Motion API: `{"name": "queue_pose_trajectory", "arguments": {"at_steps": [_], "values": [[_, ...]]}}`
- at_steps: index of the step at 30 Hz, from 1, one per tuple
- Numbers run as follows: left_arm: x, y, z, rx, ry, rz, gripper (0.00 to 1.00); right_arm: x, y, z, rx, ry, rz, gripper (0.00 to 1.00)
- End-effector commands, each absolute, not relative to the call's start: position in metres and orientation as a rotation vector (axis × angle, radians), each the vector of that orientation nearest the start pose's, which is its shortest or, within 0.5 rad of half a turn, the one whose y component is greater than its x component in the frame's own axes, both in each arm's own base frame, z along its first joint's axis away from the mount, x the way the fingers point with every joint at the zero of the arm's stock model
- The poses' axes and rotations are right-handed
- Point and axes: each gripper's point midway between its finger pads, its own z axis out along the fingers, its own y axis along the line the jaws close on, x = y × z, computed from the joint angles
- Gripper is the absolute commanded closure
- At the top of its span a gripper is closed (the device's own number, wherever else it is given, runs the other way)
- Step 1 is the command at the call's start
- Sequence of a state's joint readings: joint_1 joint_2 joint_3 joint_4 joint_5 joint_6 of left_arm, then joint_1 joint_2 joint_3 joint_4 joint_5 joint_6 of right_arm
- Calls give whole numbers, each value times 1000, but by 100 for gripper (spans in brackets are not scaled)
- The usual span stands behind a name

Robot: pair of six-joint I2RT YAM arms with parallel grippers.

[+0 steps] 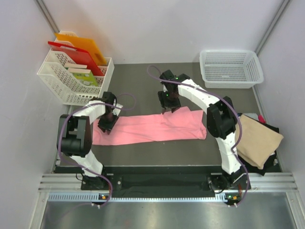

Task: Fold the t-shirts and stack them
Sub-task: Fold the other side of the tshirt into a rectangle, then rotate the tshirt 45 degrees

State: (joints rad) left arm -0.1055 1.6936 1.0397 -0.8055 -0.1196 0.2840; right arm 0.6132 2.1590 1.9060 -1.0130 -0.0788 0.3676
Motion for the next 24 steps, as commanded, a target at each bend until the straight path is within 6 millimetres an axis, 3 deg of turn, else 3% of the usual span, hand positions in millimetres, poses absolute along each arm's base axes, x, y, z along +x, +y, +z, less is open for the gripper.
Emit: {"name": "queue_pose_trajectory", "arguments": {"at_steps": [1,7,8,9,11,14,17,24], "values": [[278,1,32,556,2933,179,63,345,287,76,-408,2910,296,43],[278,3,35,565,2927,196,63,342,242,94,-256,2881,195,45],[278,4,36,567,2925,198,63,341,240,108,-231,2842,224,47],[279,4,37,565,2921,203,63,329,230,98,-215,2876,200,50],[278,5,38,572,2921,213,63,320,220,102,-169,2873,206,52],[275,10,39,585,2916,251,63,299,194,77,-113,2937,116,54],[272,15,37,602,2918,286,63,292,181,62,-84,2973,64,57],[264,23,31,622,2912,343,63,304,162,24,-49,3008,-35,59]]}}
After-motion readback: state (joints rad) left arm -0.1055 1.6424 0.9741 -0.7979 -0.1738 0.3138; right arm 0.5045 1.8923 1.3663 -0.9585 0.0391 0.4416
